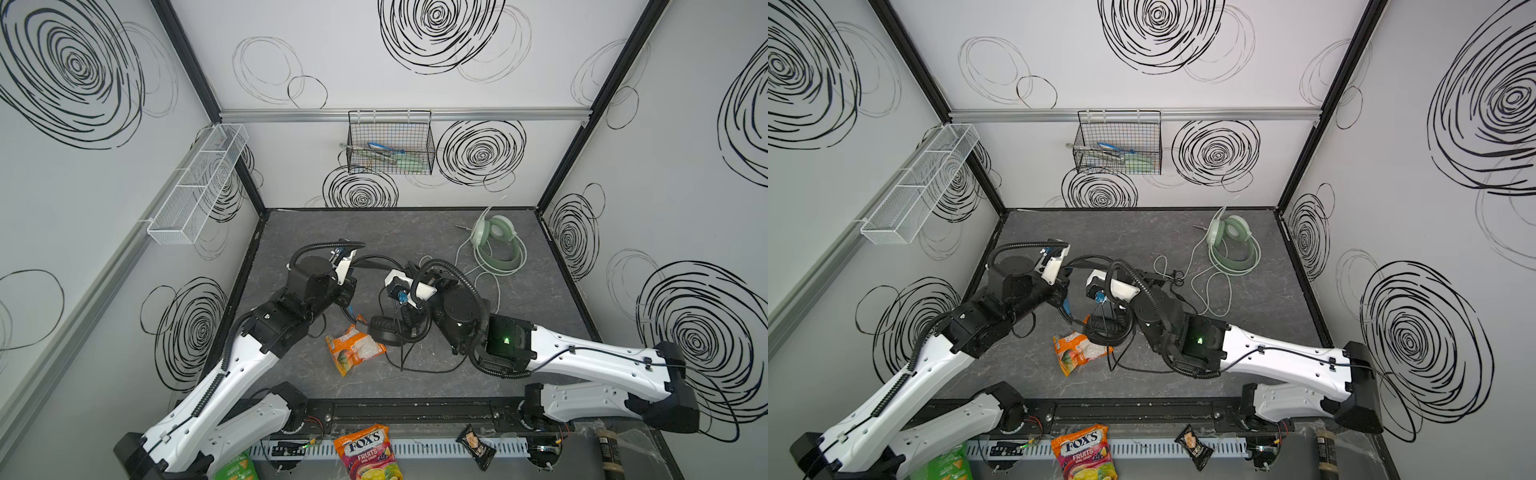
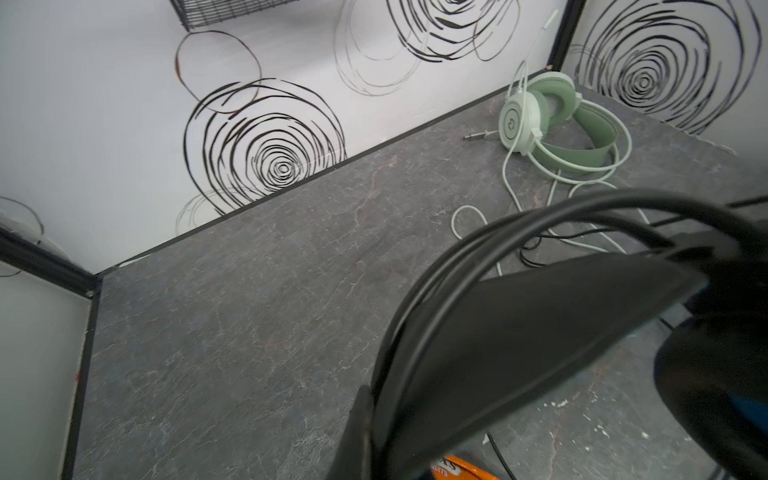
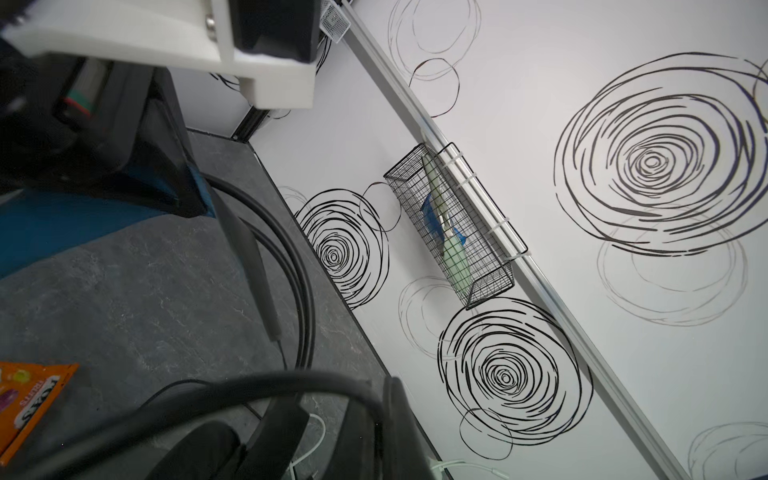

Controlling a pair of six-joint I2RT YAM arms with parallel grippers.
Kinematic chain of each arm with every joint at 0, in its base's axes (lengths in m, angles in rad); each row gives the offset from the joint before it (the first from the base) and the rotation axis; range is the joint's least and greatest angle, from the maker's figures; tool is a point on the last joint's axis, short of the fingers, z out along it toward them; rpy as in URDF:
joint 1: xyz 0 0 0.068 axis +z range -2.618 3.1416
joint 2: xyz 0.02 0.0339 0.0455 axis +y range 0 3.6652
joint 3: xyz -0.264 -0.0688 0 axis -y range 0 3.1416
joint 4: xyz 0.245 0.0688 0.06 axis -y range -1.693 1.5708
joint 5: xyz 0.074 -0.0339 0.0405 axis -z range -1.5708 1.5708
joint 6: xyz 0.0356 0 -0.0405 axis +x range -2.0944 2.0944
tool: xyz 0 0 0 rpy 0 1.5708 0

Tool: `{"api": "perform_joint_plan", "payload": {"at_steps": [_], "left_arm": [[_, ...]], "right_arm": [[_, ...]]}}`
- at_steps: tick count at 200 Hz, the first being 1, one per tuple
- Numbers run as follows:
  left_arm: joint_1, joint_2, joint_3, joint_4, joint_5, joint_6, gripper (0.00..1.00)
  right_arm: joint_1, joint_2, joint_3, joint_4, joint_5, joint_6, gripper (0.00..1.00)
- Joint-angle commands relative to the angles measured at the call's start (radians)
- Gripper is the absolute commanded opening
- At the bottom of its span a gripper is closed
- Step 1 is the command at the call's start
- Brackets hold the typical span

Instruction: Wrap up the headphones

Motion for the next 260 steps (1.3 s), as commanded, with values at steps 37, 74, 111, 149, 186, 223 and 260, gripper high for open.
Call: {"api": "perform_joint_plan", "payload": {"at_steps": [37,74,111,149,186,223,260], "left_arm": [[-0.076,-0.084,-0.05,0.047,0.225,0.021,0.0],[-0.078,-0.131,-0.08,0.054,0.258,-0.004,0.0],[-0.078,-0.173,-0.091,0.066,0.263,-0.038,0.0],[-0.078,-0.197,-0.088,0.076,0.294,-0.051,0.0],[-0.079,-0.235,-0.091,0.116,0.352,-0.081,0.0],[-0.078,-0.25,-0.063,0.138,0.416,-0.109,0.0],[-0.077,-0.274,-0.043,0.185,0.456,-0.153,0.0]], "right_arm": [[-0.097,0.027,0.058,-0.076,-0.074,0.031,0.0],[-0.133,0.002,0.043,-0.075,-0.119,0.086,0.0],[-0.157,-0.038,0.008,-0.049,-0.137,0.128,0.0],[-0.197,-0.072,-0.024,-0.027,-0.186,0.176,0.0],[-0.229,-0.083,-0.061,-0.002,-0.215,0.201,0.0],[-0.267,-0.121,-0.109,0.035,-0.295,0.25,0.0],[-0.27,-0.145,-0.146,0.065,-0.364,0.265,0.05]]}}
